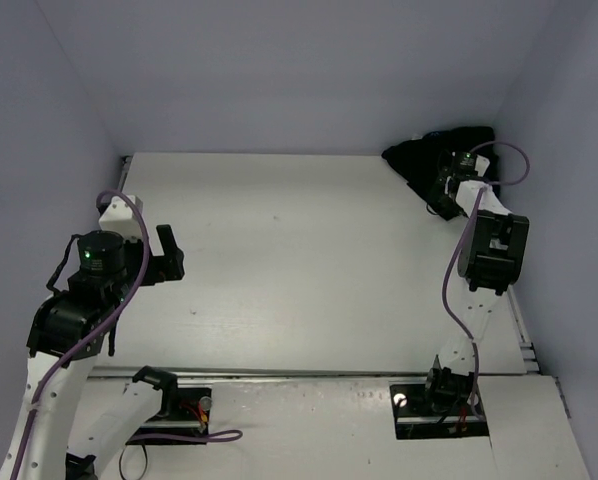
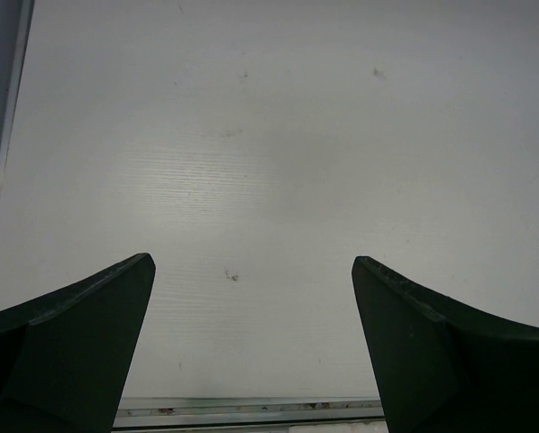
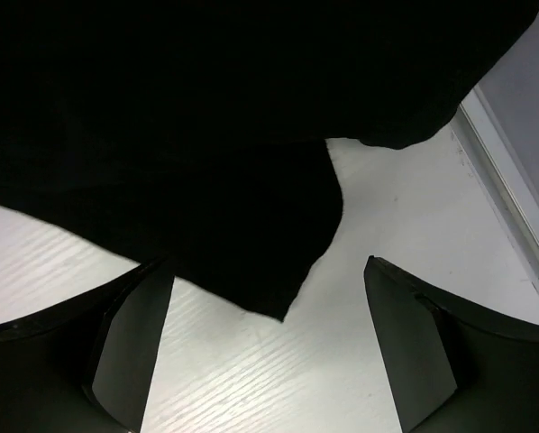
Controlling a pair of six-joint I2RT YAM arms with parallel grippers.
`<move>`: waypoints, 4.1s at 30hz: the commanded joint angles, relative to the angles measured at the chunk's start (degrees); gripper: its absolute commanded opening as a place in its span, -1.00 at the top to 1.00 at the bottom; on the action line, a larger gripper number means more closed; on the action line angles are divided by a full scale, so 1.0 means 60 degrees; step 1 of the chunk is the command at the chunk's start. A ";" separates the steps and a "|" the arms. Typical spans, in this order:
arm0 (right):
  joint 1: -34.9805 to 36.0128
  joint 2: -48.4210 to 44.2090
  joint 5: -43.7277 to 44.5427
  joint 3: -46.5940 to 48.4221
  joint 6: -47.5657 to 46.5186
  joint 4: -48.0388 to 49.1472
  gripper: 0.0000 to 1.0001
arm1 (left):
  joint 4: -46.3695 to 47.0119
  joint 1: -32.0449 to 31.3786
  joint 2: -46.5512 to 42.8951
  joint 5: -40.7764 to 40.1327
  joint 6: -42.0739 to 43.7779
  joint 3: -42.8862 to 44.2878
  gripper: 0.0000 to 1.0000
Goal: Fold and stack the t-shirts
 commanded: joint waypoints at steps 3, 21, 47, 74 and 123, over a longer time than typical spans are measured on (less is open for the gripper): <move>-0.0219 -0.0113 -0.0295 0.0252 0.0044 0.0310 -0.66 | 0.0341 -0.0052 -0.0025 0.0048 -0.0183 -0.0060 -0.82; -0.0125 0.0430 -0.0398 -0.0399 -0.0042 0.0305 -0.07 | 0.0249 -0.0042 -0.0162 -0.0110 -0.0143 0.0105 -0.82; 0.4333 -0.4976 -0.2732 0.4183 -0.1448 -0.0476 1.00 | 0.0239 -0.0077 0.0315 -0.0036 -0.0046 0.3150 -0.82; 0.9841 -0.3814 -0.3334 0.4273 -0.0634 -0.0472 1.00 | -0.0421 -0.0125 -0.0747 0.1204 -0.0433 0.3055 -0.82; 0.6685 -0.3462 -0.0361 -0.5498 0.2005 -0.0619 0.74 | -0.0463 -0.0125 0.0087 0.0430 -0.0427 -0.0160 -0.82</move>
